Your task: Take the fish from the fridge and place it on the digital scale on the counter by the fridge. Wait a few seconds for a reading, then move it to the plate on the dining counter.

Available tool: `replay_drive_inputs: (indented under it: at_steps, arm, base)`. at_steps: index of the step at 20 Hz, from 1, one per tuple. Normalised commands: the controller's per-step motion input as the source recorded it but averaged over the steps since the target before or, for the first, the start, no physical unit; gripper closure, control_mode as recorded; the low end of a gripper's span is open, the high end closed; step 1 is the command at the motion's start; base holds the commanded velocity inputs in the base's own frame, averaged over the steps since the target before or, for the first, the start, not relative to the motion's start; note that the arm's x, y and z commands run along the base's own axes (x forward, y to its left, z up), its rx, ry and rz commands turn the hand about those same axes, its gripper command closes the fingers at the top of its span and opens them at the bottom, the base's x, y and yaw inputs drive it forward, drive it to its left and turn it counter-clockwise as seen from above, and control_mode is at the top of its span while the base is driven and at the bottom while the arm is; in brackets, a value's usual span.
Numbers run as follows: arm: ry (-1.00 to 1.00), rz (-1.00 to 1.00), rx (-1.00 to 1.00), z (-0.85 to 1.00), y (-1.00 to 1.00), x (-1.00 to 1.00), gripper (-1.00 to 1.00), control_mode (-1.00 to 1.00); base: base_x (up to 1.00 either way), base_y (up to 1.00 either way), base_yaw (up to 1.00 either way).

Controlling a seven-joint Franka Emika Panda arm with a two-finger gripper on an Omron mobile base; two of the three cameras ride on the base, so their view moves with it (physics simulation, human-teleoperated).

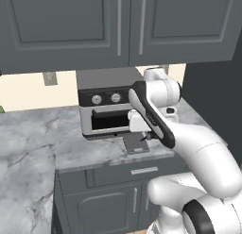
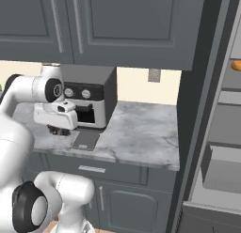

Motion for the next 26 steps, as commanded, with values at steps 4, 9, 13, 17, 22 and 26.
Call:
replay_drive_inputs:
  at_steps: [4, 9, 13, 17, 22, 26]
  arm:
    - [-0.13, 0.21, 0.0, -0.01, -0.2, -0.12, 1.0, -1.0]
    - [-0.2, 0.59, 0.0, 0.0, -0.4, 0.0, 1.0, -1.0]
    - [-0.1, 0.71, 0.01, -0.1, -0.41, 0.11, 1.0, -1.0]
    - [0.0, 0.79, 0.08, -0.31, -0.34, 0.31, 1.0, -1.0]
    - [0.0, 0.79, 0.17, -0.42, -0.13, 0.2, 1.0, -1.0]
    - [0.0, 0.57, 0.25, -0.31, 0.0, 0.5, 1.0, -1.0]
  base:
    - [0.0, 0.0, 0.0]
    - [0.0, 0.0, 0.0]
    - [0.0, 0.0, 0.0]
    - [0.0, 0.0, 0.0]
    - [0.0, 0.0, 0.0]
    - [0.0, 0.0, 0.0]
